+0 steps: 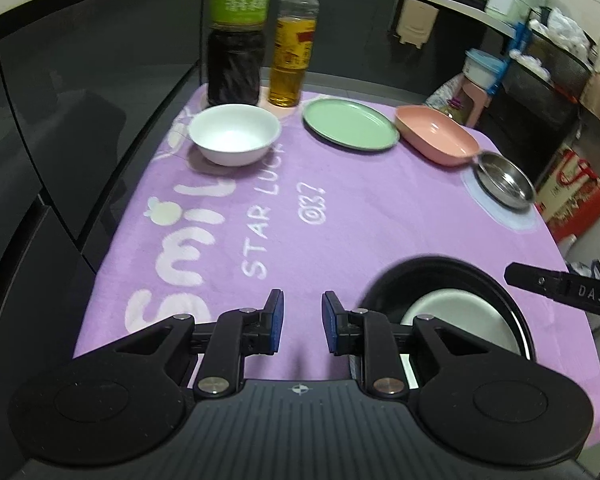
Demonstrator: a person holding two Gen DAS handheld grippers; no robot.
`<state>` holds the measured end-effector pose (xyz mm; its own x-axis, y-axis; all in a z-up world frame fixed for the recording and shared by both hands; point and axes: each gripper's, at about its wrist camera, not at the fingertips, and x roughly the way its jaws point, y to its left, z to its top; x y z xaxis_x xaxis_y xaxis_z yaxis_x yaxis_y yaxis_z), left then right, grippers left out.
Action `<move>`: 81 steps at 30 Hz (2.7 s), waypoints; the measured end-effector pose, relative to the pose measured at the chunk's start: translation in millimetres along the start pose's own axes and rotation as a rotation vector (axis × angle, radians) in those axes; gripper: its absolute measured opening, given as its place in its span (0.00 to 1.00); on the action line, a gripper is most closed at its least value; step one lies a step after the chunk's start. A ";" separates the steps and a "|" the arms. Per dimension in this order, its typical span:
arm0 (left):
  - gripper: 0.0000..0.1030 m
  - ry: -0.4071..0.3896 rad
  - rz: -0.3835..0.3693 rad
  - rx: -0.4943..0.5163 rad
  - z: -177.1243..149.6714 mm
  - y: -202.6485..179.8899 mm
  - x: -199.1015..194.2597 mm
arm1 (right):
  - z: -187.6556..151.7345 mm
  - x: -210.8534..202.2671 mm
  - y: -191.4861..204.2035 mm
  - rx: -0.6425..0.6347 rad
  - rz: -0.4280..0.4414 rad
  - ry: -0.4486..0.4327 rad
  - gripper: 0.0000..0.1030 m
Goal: Organize plates and bowls
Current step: 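Open the left gripper and lift away from the stacked bowls, then move the left gripper to the small white bowl and grasp its rim, then carry the small white bowl with the left gripper over the bowl stack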
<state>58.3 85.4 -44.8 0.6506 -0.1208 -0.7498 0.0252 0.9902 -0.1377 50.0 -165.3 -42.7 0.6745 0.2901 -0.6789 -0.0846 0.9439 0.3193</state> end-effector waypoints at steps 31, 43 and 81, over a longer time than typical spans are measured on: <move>0.19 -0.019 0.060 -0.227 102.3 88.6 77.7 | 93.5 103.7 111.3 -0.156 0.058 0.129 0.21; 0.19 -0.025 0.081 -0.288 131.2 110.5 121.0 | 107.1 162.8 133.8 -0.089 0.084 0.169 0.21; 0.12 -0.110 -0.031 -0.095 89.2 37.2 42.6 | 90.7 113.5 128.7 -0.190 0.067 0.173 0.03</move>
<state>154.7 123.4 -24.1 0.7297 -0.1379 -0.6697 -0.0216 0.9743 -0.2242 182.2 -25.3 -18.6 0.5285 0.3606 -0.7685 -0.2721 0.9295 0.2490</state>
